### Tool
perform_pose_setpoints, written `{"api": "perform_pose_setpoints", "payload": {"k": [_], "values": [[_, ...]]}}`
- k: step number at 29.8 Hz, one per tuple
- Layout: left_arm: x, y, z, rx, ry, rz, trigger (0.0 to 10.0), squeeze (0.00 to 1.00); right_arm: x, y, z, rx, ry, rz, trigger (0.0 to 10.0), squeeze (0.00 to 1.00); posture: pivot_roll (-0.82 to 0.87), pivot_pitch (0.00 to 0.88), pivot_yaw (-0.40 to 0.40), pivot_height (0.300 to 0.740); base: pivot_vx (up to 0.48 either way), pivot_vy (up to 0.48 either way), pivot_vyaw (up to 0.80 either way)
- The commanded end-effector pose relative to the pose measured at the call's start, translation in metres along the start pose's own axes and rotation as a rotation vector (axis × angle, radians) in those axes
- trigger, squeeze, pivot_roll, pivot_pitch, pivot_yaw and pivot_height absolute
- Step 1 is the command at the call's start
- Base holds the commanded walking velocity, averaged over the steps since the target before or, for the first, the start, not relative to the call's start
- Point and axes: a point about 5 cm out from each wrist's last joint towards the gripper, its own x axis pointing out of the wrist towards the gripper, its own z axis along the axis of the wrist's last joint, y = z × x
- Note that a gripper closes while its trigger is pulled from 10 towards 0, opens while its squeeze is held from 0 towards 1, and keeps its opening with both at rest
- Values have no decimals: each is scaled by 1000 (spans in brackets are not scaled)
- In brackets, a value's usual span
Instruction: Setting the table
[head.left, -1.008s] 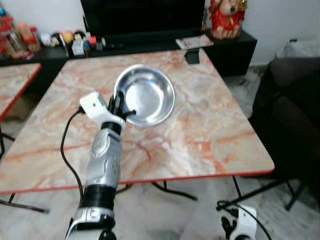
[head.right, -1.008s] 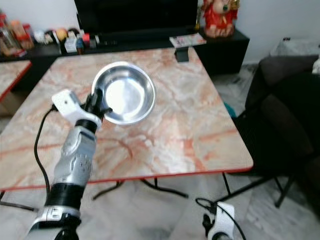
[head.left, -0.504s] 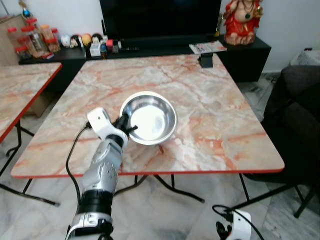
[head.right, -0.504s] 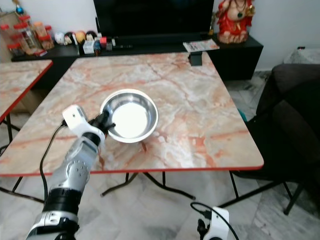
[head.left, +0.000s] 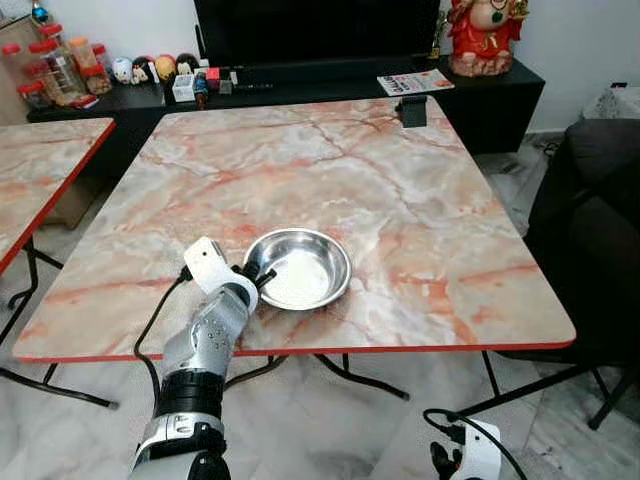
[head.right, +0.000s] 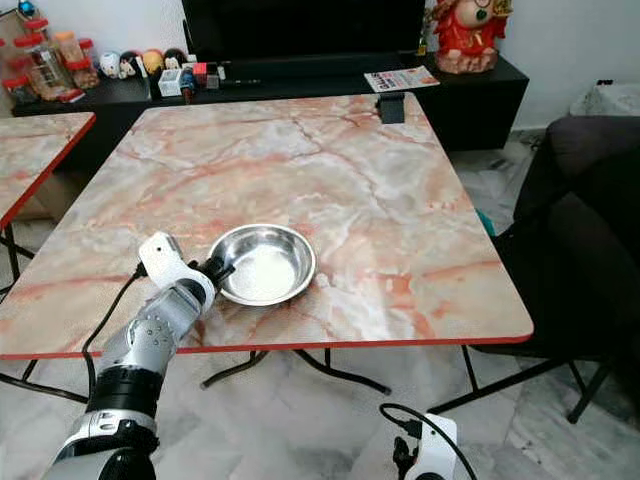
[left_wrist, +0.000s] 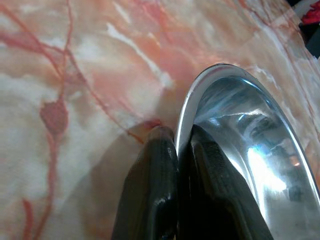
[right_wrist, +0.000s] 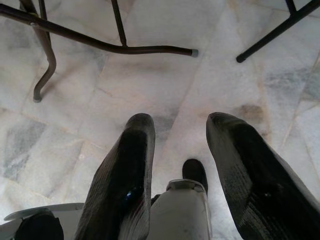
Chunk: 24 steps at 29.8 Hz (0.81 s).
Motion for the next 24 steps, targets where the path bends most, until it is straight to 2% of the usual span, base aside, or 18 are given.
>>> {"api": "perform_pose_setpoints", "payload": {"k": [1,8,9,24], "values": [[1,-1,0,-4,16,9,10000,0,0,1,-2,6,5,1,10000,0,-176,0,74,740,0,0,0],[0,2,-7,5,61,21,10000,0,0,1,-2,4,5,-1,10000,0,-172,0,72,740,0,0,0],[0,2,-8,12,67,16,10000,1000,0,1,-1,5,5,0,10000,0,-173,0,73,740,0,0,0],[0,1,-4,28,52,17,10000,1000,0,1,-1,5,3,-1,10000,0,-173,0,72,740,0,0,0]]}}
